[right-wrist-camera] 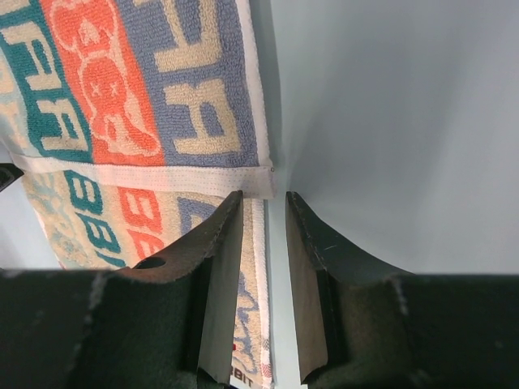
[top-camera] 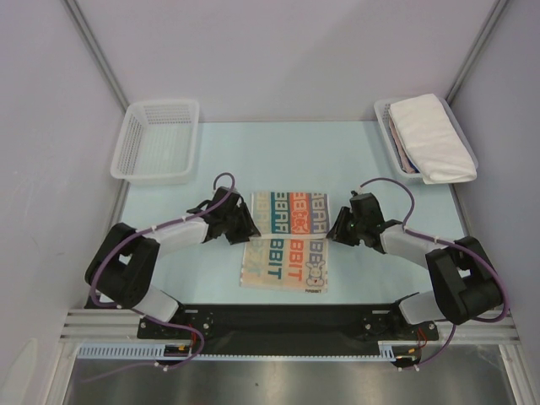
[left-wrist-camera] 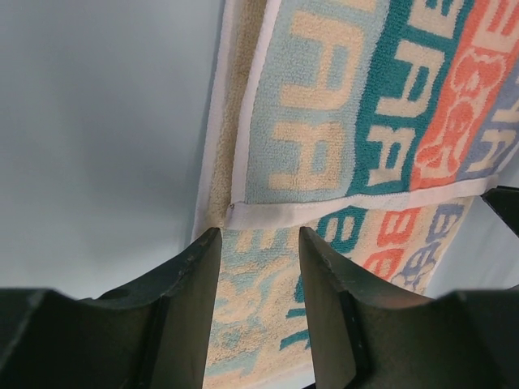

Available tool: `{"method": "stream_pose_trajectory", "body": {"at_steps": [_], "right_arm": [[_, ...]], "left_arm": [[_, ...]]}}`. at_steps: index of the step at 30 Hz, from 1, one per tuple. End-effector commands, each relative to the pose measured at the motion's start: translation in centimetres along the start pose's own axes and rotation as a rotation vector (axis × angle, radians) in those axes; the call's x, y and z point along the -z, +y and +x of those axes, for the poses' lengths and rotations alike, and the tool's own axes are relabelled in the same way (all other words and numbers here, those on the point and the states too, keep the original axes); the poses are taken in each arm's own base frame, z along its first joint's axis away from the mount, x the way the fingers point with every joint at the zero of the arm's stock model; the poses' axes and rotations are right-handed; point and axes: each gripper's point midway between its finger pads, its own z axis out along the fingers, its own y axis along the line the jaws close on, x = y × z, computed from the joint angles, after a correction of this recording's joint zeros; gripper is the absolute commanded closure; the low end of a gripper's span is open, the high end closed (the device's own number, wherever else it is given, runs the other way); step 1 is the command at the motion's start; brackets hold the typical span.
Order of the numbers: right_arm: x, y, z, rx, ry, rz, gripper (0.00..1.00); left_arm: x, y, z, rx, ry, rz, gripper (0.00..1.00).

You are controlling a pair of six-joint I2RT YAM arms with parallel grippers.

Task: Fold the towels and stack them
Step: Fold the towel

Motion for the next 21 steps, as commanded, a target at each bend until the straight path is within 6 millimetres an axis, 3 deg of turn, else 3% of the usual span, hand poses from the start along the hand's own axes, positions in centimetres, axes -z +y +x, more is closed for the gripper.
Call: {"method": "stream_pose_trajectory", "body": {"at_steps": [1, 9, 21], "right_arm": [[-0.03, 0.71, -0.16, 0.003, -0.013, -0.028, 0.67], [-0.31, 1.09, -0.56, 0.001, -0.028, -0.043, 0.67], [-0.63, 1.40, -0.97, -0.005, -0.030, -0.050, 0.68]], "left_arm": [[-0.34, -0.33, -0.52, 0.010, -0.027, -0.003, 0.51], [-0.78, -0.61, -0.55, 0.019, -0.025, 0.005, 0.51], [-0.88, -1.17, -0.83, 0.028, -0.023, 0.004, 0.64]]}}
